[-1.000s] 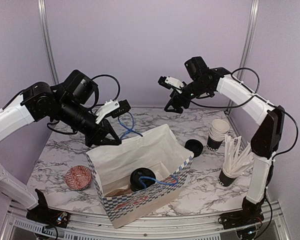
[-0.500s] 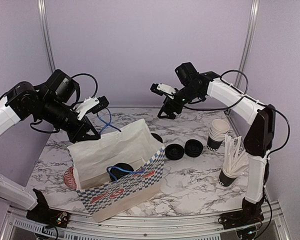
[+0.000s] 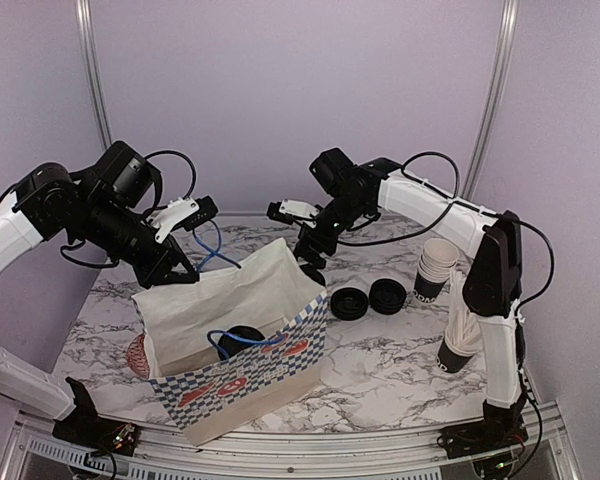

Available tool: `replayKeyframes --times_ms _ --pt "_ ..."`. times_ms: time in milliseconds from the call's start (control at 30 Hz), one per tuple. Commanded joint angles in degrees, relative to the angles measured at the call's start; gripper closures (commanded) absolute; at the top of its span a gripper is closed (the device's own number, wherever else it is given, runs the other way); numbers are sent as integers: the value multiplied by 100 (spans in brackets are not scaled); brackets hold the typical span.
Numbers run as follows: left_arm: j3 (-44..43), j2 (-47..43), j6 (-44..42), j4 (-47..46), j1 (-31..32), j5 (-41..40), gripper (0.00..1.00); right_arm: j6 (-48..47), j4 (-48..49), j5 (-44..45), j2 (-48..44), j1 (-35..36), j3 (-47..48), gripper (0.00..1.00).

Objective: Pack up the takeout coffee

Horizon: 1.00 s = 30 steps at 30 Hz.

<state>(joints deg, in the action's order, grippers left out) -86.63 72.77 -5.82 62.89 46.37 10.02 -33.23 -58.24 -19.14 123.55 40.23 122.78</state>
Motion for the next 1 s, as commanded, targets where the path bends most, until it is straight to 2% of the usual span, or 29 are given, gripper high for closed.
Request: replayKeyframes --times_ms 0,333,600,967 --pt "-21 56 65 345 -41 -2 100 19 -318 113 74 5 253 4" --pt "-48 216 16 344 -40 168 100 -39 -569 393 190 76 71 4" --pt "-82 277 -10 341 -40 242 100 16 -596 454 223 110 4 10" --pt "-47 254 -59 346 -42 269 99 -111 -709 472 293 201 -121 6"
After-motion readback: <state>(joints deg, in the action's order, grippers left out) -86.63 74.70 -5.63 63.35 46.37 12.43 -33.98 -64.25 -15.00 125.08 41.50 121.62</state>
